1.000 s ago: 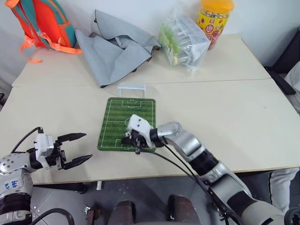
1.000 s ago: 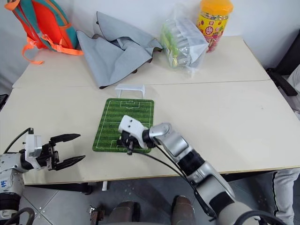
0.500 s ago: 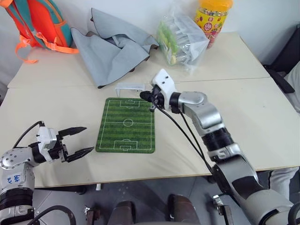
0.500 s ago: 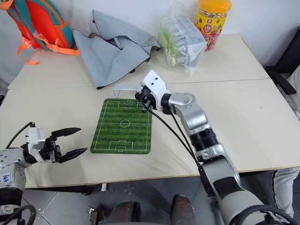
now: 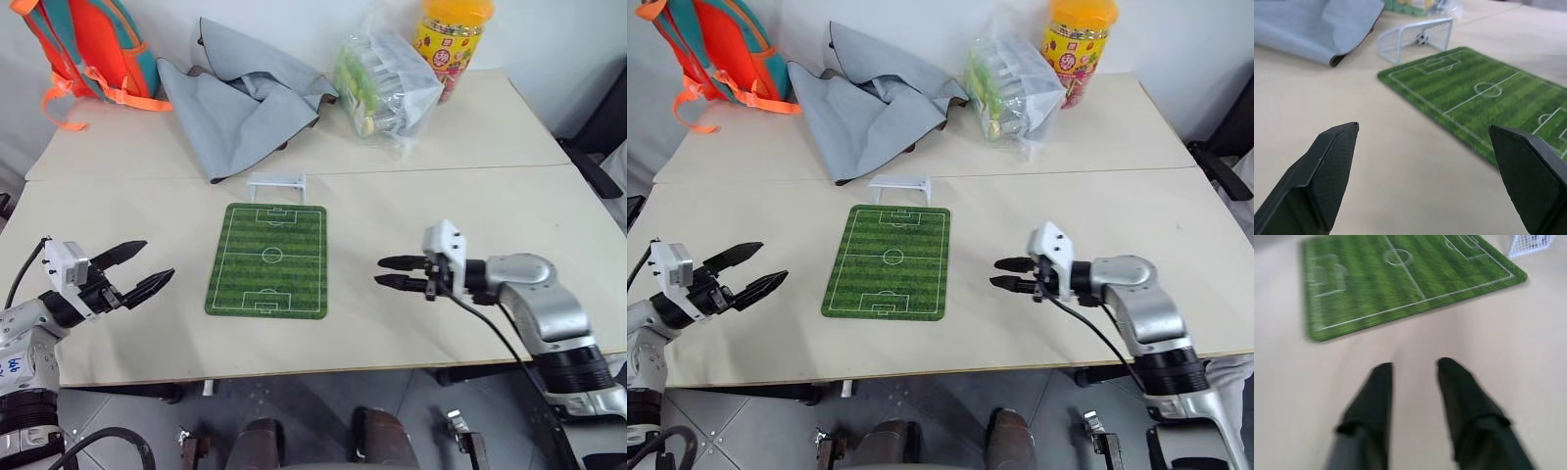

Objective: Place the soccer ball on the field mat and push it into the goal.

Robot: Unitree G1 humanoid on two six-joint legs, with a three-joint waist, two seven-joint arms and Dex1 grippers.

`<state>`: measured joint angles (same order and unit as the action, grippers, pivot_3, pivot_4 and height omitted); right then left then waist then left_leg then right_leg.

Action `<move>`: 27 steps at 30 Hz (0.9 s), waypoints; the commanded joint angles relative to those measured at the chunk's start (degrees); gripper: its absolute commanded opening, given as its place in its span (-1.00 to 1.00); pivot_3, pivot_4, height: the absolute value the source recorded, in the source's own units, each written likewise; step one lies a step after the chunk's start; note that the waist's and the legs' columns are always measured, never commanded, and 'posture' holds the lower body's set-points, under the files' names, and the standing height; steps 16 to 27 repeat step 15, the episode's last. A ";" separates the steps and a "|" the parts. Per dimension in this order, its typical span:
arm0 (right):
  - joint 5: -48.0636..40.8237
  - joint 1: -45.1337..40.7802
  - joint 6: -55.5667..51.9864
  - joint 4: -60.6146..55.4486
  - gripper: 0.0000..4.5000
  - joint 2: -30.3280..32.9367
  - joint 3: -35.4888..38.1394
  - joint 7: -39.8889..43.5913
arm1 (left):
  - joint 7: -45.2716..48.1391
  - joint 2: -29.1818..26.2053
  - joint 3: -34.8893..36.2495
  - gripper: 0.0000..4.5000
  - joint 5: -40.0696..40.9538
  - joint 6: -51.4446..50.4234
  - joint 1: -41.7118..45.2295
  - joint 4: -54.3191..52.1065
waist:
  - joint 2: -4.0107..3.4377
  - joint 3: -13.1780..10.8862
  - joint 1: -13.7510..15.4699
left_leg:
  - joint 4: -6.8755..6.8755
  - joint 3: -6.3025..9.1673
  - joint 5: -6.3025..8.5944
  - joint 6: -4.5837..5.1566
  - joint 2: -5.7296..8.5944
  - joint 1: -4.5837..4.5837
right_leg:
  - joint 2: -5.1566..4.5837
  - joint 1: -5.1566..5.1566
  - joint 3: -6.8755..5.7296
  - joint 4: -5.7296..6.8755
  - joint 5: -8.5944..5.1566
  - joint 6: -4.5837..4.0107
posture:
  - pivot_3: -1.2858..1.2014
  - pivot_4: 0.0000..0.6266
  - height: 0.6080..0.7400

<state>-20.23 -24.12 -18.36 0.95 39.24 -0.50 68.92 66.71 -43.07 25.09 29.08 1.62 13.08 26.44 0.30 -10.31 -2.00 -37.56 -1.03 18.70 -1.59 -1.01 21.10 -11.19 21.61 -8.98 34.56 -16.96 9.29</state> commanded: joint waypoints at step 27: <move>-1.53 8.61 14.51 12.02 0.99 5.86 11.40 2.92 | 6.81 -7.46 4.64 1.00 -0.55 8.73 1.28 16.28 | 0.05 -0.03 0.53 | -0.06 0.01 0.00 0.01 -0.01 0.01 | 0.00 -0.04 -0.03 0.03 0.00 0.00 | 0.03 -0.52 1.00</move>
